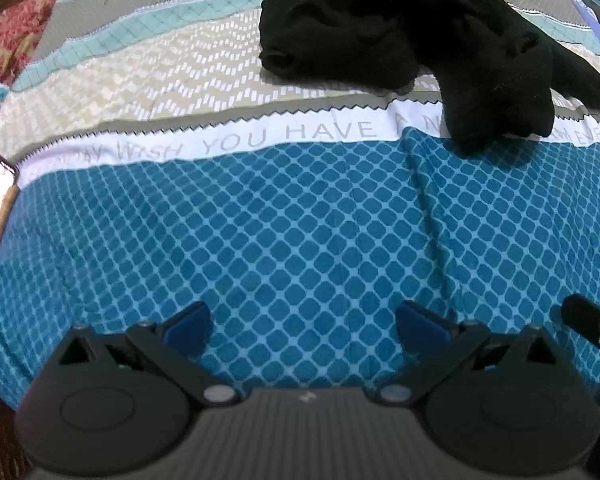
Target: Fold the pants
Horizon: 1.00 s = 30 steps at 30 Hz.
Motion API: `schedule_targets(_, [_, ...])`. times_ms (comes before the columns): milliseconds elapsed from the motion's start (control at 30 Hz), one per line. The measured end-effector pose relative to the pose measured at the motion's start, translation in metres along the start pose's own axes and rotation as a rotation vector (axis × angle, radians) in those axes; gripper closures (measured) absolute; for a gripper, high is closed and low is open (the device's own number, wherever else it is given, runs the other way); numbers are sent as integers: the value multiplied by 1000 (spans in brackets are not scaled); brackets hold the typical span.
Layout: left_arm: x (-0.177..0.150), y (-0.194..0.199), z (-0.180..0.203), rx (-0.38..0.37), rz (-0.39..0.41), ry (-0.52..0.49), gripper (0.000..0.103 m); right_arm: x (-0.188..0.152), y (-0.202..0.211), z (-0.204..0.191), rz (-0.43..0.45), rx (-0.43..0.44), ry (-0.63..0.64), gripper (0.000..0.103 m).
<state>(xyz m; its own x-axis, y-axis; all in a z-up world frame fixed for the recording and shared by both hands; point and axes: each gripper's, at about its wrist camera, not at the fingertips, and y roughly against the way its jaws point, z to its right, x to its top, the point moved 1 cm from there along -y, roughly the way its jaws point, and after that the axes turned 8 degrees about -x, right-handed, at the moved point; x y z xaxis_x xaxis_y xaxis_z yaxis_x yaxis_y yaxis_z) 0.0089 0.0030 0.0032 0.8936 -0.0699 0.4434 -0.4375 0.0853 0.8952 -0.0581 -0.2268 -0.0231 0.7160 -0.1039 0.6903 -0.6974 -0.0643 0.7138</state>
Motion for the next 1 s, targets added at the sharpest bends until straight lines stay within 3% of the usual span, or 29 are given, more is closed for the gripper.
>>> schedule_targets(567, [-4, 18, 7, 11, 56, -33, 0, 2, 3, 3, 21, 4, 11, 0])
schedule_targets(667, [-4, 23, 3, -1, 82, -18, 0, 6, 8, 8, 39, 9, -12, 13])
schedule_targets(733, [-1, 28, -1, 2, 107, -8, 0, 10, 8, 13, 38, 5, -37, 27])
schedule_targets(800, [2, 30, -5, 12, 124, 1, 0, 11, 8, 17, 31, -3, -61, 33])
schedule_targets(1000, [2, 31, -8, 4, 122, 5, 0, 17, 13, 14, 36, 1, -62, 35])
